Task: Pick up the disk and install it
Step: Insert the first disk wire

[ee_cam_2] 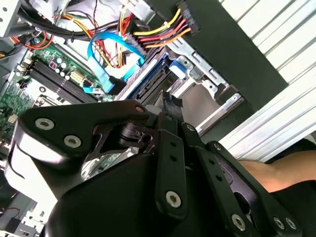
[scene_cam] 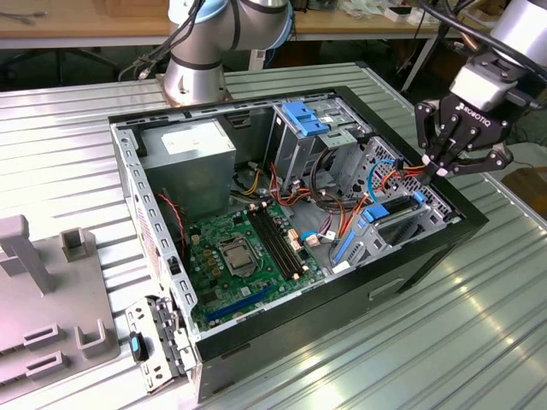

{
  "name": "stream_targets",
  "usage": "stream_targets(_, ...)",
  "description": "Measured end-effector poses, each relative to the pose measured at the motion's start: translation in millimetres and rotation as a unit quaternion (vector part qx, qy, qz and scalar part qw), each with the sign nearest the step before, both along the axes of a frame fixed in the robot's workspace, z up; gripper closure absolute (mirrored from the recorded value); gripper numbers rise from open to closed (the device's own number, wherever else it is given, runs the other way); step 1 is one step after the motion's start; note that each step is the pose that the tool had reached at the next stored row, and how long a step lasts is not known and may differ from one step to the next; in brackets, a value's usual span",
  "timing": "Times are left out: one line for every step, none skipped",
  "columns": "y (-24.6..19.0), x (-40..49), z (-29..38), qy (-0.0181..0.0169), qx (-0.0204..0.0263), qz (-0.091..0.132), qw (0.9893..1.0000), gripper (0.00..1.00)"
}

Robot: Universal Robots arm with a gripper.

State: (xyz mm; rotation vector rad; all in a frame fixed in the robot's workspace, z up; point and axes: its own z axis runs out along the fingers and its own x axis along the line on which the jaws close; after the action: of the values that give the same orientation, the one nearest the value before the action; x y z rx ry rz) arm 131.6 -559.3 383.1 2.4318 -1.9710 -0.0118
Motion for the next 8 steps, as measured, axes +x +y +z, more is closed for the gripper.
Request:
stream_targets(0.2, 2.6, 0.0, 0.0003, 0.0000, 0.000, 1.0000, 0.89)
stream_targets(0.4, 4.7, 0.0, 0.0005, 0.0000, 0.000, 1.0000, 0.89)
stream_targets(1.0, 7.7, 0.0, 0.0008, 0.0000, 0.000, 1.0000, 0.89)
stream_targets(1.4, 9.9, 0.0, 0.0010, 0.0000, 0.001, 1.0000, 0.89)
stream_targets(2.5, 13.9, 0.0, 0.0014, 0.0000, 0.001, 1.0000, 0.89)
stream_targets(3.9, 16.7, 0.0, 0.0015, 0.0000, 0.002, 1.0000, 0.89)
stream_targets(5.9, 19.0, 0.0, 0.0016, 0.0000, 0.003, 1.0000, 0.89)
stream_targets(7.2, 20.3, 0.0, 0.0016, 0.0000, 0.004, 1.0000, 0.89)
